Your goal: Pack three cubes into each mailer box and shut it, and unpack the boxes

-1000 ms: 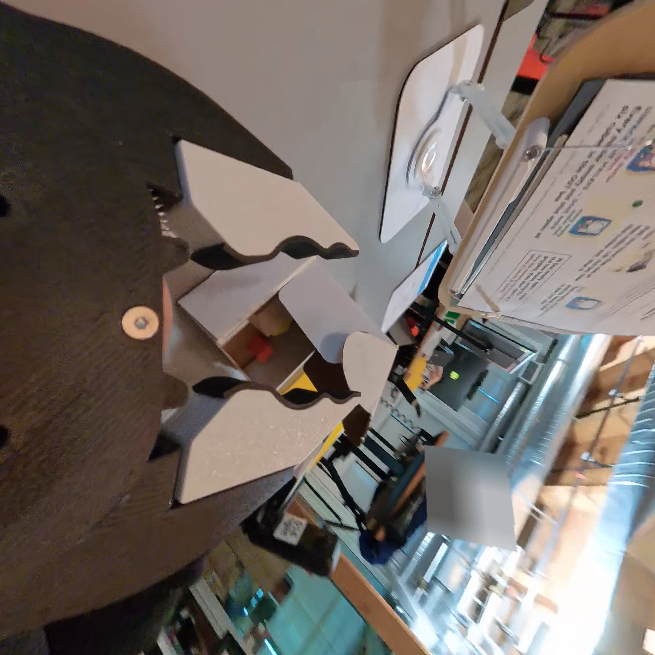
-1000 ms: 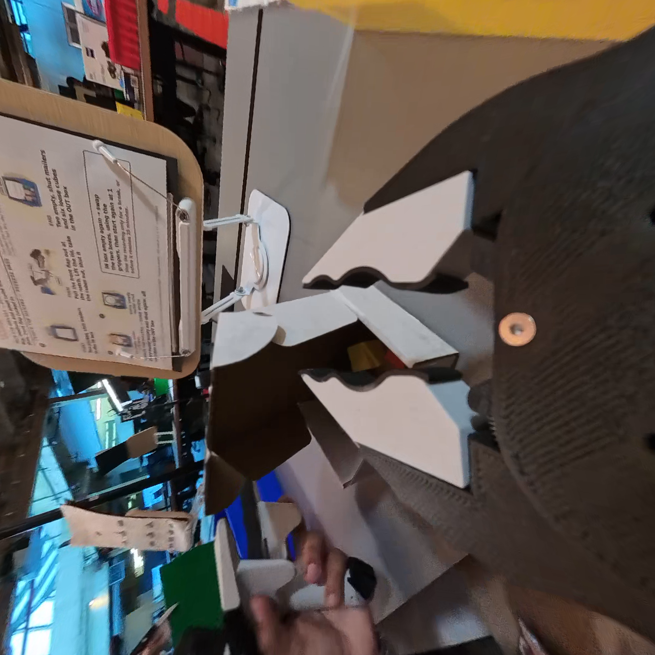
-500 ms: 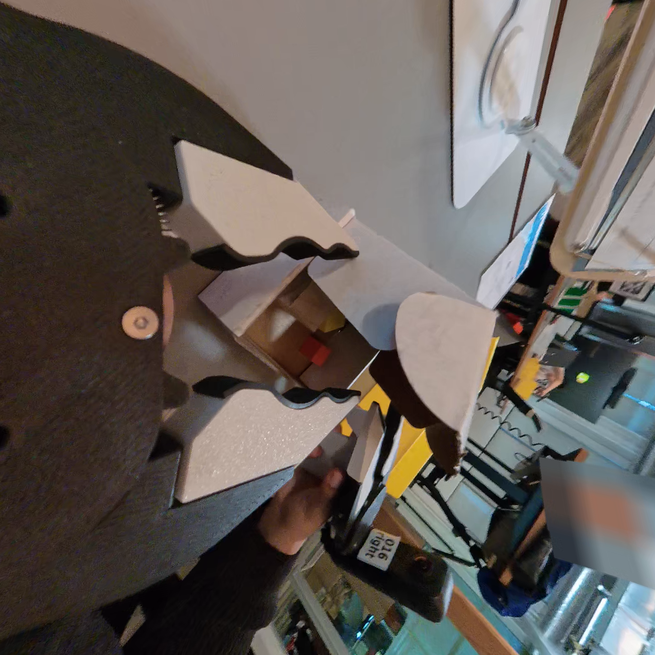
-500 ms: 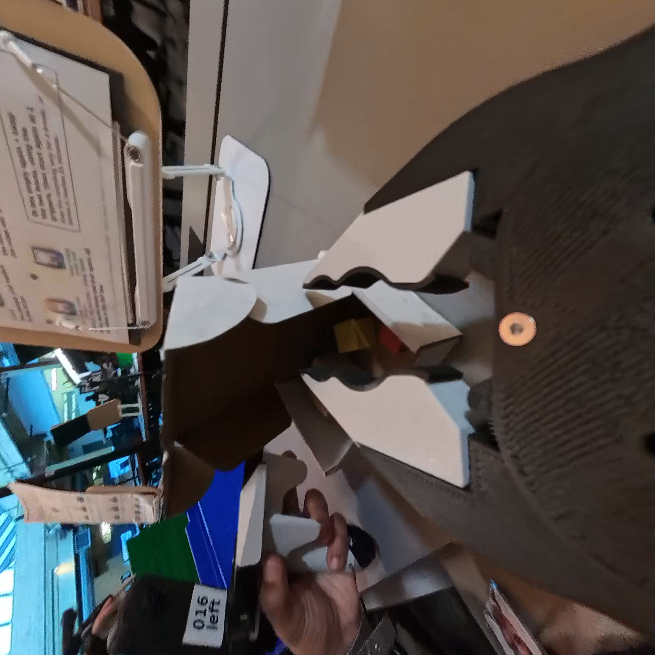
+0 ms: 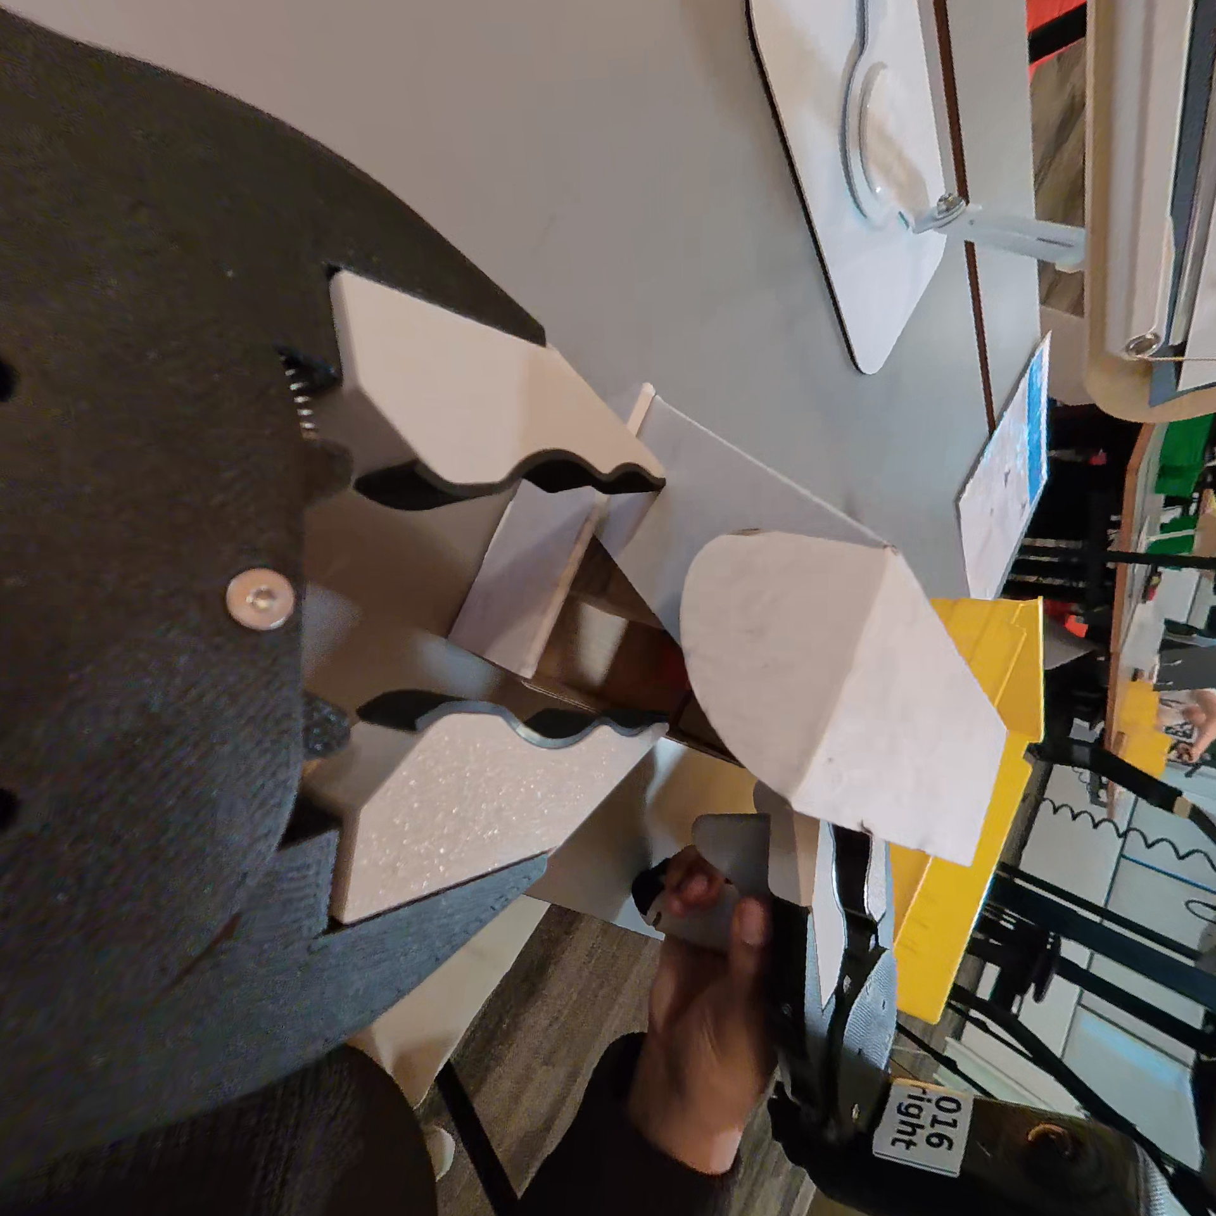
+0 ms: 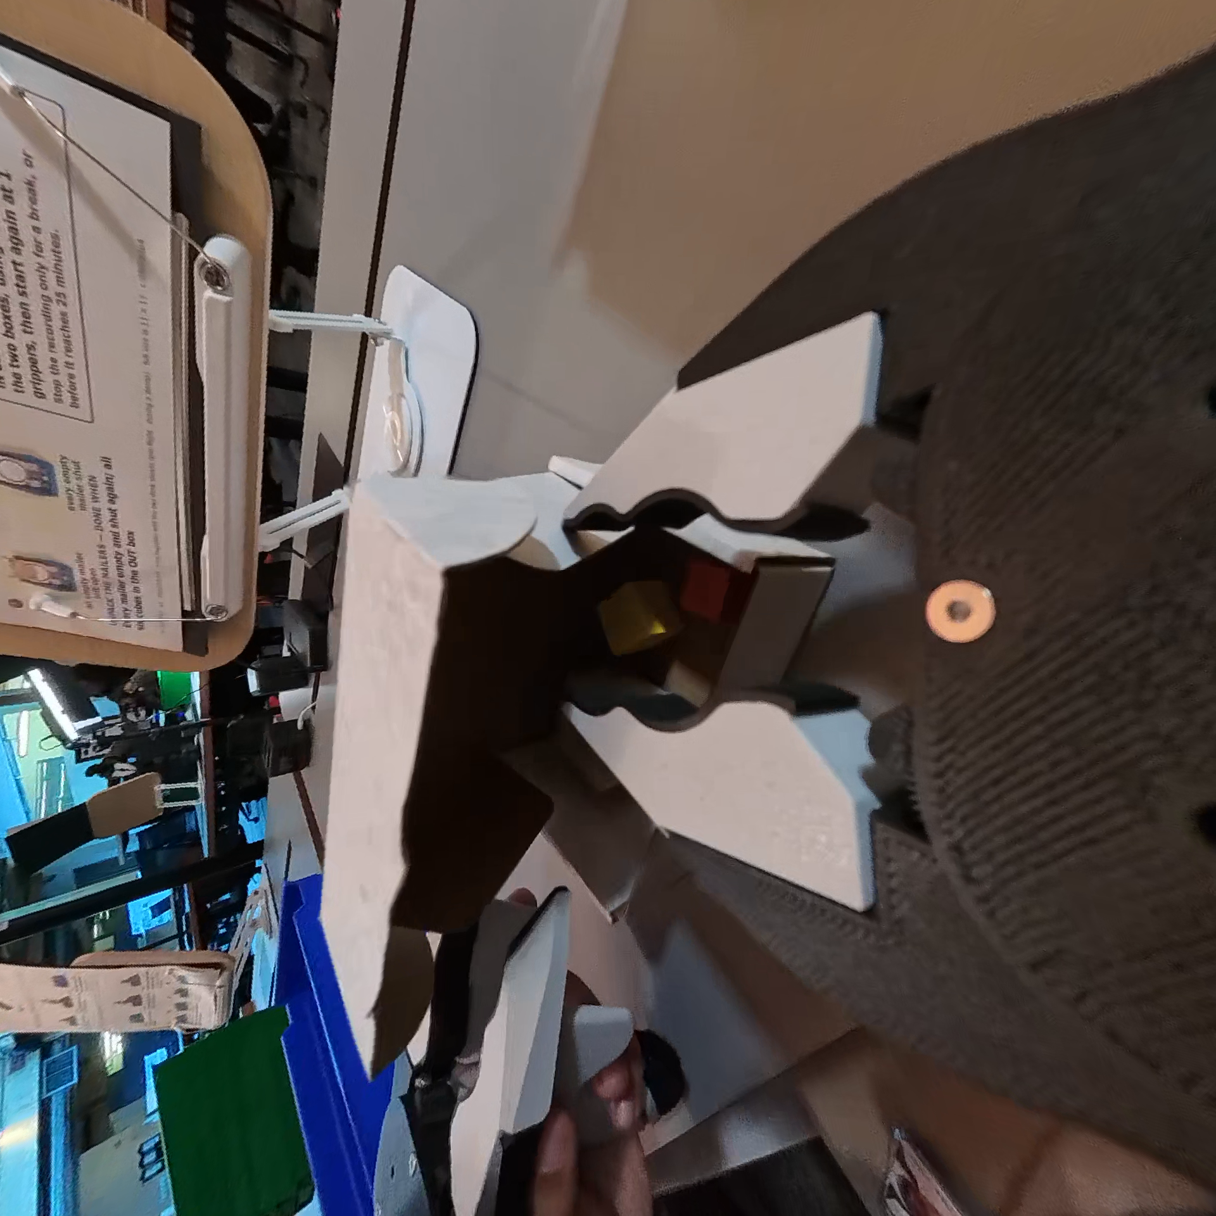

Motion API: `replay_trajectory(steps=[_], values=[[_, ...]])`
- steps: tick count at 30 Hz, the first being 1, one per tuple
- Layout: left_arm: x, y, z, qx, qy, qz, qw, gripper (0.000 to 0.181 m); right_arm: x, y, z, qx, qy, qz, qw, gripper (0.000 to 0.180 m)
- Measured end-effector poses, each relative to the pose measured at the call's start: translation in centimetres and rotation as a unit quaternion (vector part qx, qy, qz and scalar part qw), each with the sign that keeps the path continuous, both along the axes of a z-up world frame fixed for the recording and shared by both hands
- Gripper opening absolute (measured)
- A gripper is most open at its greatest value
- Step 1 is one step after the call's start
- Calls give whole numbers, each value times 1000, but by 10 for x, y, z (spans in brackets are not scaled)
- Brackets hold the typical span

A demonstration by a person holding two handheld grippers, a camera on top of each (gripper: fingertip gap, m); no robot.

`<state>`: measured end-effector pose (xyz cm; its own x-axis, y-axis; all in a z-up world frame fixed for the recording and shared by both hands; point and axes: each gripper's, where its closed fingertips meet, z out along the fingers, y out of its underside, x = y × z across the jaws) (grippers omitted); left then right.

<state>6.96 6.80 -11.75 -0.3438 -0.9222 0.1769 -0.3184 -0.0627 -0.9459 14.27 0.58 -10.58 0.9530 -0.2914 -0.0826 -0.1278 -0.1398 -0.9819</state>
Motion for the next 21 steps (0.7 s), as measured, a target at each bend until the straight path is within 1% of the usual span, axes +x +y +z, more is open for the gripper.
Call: replay_trajectory(steps=[5, 7, 9, 12, 14, 15, 17, 21], values=[[-2, 4, 2, -15, 5, 1, 1000, 63, 1, -7, 0, -4, 1, 1, 1000, 47], [-4, 9, 7, -28, -2, 11, 1000, 64, 11, -15, 3, -5, -7, -35, 999, 59], [-7, 25, 17, -42, -21, 41, 998, 62, 16, -25, 13, 20, -15, -52, 998, 59], [-12, 53, 34, -95, -56, 82, 990, 63, 14, -34, 28, 65, 4, -42, 997, 62], [-17, 54, 47, -132, -80, 56, 986, 67, 14, -37, 34, 86, 15, -36, 995, 64], [-18, 51, 51, -140, -88, 43, 985, 74, 14, -36, 34, 87, 16, -33, 996, 65], [-17, 51, 54, -127, -98, 47, 986, 76, 12, -33, 29, 71, 5, -30, 997, 66], [-14, 43, 57, -93, -119, 44, 988, 73, 4, -29, 27, 42, -58, -30, 997, 63]])
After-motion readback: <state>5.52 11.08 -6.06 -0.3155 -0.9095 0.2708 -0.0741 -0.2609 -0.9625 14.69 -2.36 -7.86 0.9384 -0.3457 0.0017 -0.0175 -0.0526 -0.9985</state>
